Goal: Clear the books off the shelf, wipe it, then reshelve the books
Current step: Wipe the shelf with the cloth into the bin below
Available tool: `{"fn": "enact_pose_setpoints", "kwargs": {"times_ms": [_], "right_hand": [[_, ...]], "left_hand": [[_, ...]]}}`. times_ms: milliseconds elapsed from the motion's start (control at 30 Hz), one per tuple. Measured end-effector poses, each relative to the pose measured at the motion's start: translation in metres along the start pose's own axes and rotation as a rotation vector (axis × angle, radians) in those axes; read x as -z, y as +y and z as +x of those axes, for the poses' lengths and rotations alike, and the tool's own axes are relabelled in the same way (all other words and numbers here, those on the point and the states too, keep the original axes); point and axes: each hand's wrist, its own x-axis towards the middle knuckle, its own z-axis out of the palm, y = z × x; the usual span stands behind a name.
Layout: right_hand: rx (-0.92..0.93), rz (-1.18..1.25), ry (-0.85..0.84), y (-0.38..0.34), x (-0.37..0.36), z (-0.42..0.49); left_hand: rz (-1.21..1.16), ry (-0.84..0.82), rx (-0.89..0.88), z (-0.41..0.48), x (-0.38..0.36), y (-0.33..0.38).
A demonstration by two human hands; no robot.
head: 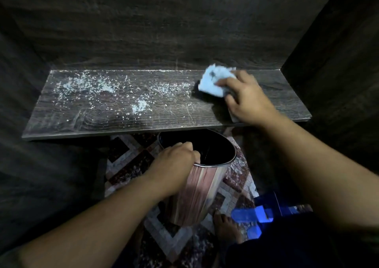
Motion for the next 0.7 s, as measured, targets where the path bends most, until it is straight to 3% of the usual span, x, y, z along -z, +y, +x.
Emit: {"fn": "enact_pose_setpoints", "kwargs": {"times_ms": [200, 333, 500, 700], "right_hand": [[0.034, -0.184, 0.131, -0.003, -0.028, 0.067], [0.004, -0.352, -0.007, -0.002, -0.056, 0.079], [-0.08, -0.221, -0.075, 0.0, -0.06, 0.077], [0.026, -0.092, -0.168, 0.006, -0.04, 0.031]], "left_hand": [[-0.005, 0.013, 0.003, -0.001, 0.001, -0.001], [0.017, 0.025, 0.029, 0.0, 0.001, -0.002], [0.016, 0.028, 0.039, -0.001, 0.0, -0.001], [0.022, 0.019, 0.036, 0.001, 0.0, 0.002]]}}
